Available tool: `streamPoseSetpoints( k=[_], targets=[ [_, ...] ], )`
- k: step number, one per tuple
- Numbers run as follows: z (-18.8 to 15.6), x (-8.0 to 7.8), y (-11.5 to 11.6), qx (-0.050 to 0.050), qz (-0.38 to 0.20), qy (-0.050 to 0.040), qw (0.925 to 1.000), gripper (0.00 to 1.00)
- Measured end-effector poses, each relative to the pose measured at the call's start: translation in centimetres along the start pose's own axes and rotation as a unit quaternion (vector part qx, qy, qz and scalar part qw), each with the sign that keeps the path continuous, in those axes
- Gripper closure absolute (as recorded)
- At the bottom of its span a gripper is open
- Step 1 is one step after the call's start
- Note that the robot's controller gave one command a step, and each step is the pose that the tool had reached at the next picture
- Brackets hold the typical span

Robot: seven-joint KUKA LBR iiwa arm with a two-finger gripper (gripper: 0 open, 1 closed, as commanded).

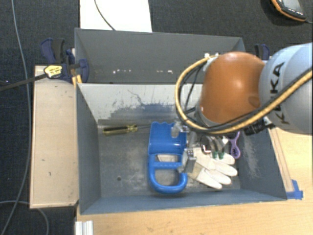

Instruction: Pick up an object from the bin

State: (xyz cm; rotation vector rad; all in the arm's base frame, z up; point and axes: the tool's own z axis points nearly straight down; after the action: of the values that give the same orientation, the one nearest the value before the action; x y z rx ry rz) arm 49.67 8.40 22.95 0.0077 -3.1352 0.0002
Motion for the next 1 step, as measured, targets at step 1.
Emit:
streamPoseSetpoints(
  k=[1],
  targets=[
    [-0.42,-0.16,-0.06,-0.001,0.003,-0.0044,1.0,0.0]
  ],
)
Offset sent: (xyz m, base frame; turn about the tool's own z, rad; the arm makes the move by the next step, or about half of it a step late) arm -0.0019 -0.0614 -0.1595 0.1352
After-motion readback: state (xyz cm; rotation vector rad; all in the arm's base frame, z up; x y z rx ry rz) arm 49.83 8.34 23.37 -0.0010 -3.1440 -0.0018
